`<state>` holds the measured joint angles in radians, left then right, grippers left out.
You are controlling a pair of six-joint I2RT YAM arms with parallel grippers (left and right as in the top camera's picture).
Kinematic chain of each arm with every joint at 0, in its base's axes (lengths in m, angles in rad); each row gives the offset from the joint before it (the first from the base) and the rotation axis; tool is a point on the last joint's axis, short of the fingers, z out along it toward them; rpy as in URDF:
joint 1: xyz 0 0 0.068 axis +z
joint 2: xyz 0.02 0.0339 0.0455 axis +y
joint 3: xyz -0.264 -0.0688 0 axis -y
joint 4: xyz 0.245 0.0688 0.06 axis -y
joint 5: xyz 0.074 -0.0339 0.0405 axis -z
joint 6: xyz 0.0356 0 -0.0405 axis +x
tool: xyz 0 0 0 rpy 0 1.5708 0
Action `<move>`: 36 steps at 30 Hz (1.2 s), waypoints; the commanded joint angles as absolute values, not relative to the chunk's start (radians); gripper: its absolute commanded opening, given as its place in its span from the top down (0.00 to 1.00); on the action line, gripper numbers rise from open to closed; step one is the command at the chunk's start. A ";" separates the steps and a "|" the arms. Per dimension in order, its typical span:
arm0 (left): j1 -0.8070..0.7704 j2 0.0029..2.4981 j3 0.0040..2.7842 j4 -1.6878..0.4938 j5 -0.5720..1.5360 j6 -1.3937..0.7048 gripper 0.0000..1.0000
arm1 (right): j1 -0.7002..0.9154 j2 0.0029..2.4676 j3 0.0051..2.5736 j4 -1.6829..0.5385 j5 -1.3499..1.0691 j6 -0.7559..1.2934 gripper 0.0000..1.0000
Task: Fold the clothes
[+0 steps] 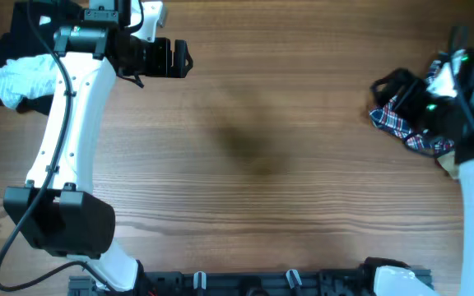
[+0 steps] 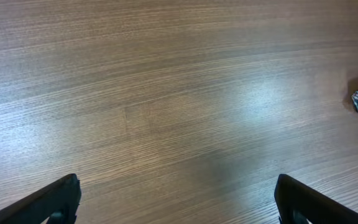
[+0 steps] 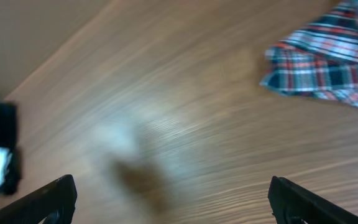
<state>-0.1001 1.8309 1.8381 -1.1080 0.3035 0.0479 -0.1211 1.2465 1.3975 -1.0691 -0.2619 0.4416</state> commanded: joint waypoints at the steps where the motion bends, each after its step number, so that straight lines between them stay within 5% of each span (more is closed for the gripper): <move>1: -0.102 1.831 1.833 -1.108 0.297 0.064 0.00 | -0.012 1.155 1.399 -1.054 -0.278 0.456 0.00; 7: -0.102 1.831 1.833 -1.108 0.297 0.064 0.00 | 0.123 1.122 1.399 -1.158 -0.286 0.448 0.00; 24: -0.102 1.831 1.833 -1.108 0.297 0.064 0.00 | 0.124 1.093 1.399 -1.049 -0.256 0.310 0.00; 30: -0.102 1.831 1.833 -1.108 0.297 0.064 0.00 | 0.124 1.050 1.372 -0.922 -0.252 0.192 0.00; 36: -0.102 1.831 1.833 -1.108 0.297 0.064 0.00 | 0.124 0.810 1.025 -0.553 -0.263 0.177 0.00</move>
